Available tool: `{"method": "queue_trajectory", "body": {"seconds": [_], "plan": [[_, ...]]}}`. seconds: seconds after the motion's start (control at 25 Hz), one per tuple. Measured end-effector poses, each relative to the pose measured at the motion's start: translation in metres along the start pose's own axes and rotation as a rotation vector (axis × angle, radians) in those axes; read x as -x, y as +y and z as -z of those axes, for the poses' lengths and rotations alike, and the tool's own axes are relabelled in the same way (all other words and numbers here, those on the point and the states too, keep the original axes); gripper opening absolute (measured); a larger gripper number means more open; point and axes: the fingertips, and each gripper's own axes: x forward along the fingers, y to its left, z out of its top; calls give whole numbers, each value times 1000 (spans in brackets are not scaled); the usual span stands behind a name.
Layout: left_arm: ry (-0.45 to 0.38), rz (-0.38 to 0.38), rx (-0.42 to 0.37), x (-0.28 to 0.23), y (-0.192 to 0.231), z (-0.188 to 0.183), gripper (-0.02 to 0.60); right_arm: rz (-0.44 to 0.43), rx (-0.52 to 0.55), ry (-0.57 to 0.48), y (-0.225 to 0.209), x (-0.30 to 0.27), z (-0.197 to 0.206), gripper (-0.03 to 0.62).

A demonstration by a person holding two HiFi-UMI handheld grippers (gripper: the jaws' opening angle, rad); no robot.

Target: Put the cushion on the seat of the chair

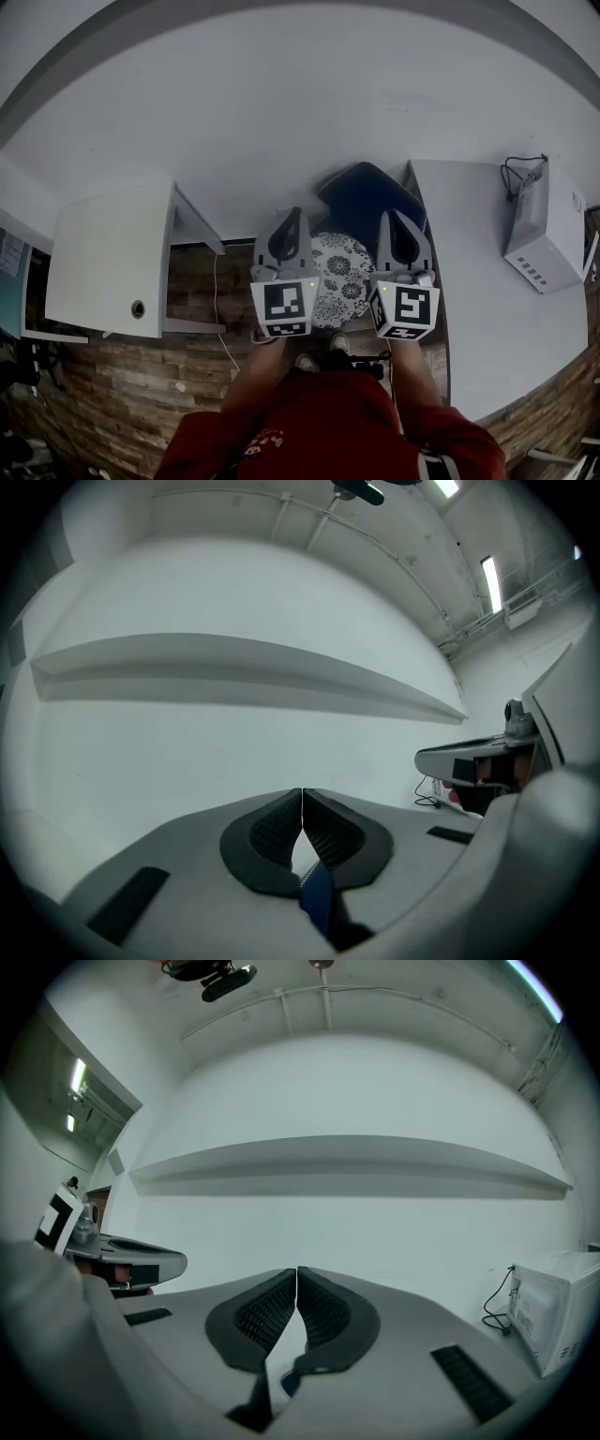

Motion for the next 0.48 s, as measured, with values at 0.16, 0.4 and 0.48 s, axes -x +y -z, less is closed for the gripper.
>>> {"method": "queue_trajectory", "body": {"seconds": [0.16, 0.4, 0.48], "plan": [[-15, 8, 2, -3, 0, -6, 29, 9, 5, -10, -3, -3, -4, 31], [-17, 16, 4, -10, -5, -4, 29, 17, 4, -3, -11, -6, 3, 31], [-15, 17, 6, -13, -6, -3, 29, 18, 1, 2, -14, -8, 5, 31]]}}
